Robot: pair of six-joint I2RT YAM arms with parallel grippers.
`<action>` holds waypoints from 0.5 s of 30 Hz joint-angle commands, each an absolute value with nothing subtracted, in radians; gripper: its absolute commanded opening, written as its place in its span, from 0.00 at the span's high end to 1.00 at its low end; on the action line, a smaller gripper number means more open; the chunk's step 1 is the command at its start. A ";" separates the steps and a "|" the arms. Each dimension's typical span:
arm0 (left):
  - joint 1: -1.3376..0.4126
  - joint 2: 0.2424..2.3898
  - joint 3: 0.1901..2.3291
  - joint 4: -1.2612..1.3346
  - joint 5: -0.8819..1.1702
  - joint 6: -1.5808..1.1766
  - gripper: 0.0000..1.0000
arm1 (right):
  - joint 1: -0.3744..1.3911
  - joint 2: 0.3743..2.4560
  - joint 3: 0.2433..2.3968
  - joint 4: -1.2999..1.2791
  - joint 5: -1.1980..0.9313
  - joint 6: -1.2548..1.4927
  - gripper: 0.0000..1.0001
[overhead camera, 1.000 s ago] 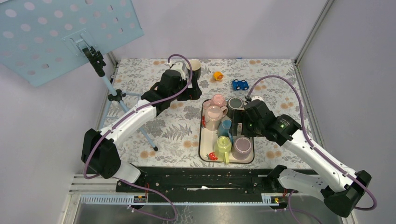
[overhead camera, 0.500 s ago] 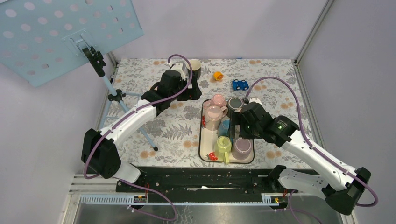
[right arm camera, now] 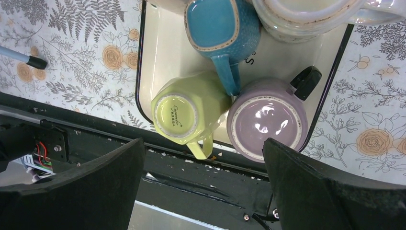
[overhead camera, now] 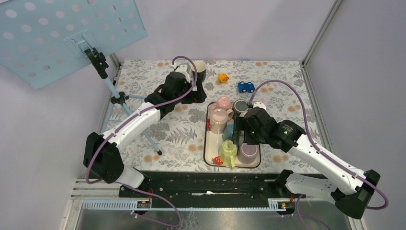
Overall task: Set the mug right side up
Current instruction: Turn over the cup on the tray.
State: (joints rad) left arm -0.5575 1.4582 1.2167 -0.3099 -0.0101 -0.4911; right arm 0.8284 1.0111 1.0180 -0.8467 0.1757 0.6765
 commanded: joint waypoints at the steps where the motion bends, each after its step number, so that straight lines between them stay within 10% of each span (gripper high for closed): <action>1: -0.555 1.435 1.245 -0.313 -0.005 -0.492 0.01 | 0.855 1.023 1.066 -0.869 0.219 0.705 0.00; 15: -0.556 1.422 1.262 -0.336 -0.005 -0.489 0.01 | 0.906 1.044 1.075 -0.876 0.241 0.736 0.00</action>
State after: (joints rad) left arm -0.5575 1.4582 1.2179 -0.3515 -0.0101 -0.4908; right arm 0.8856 1.0359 1.0302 -0.8570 0.2005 0.7116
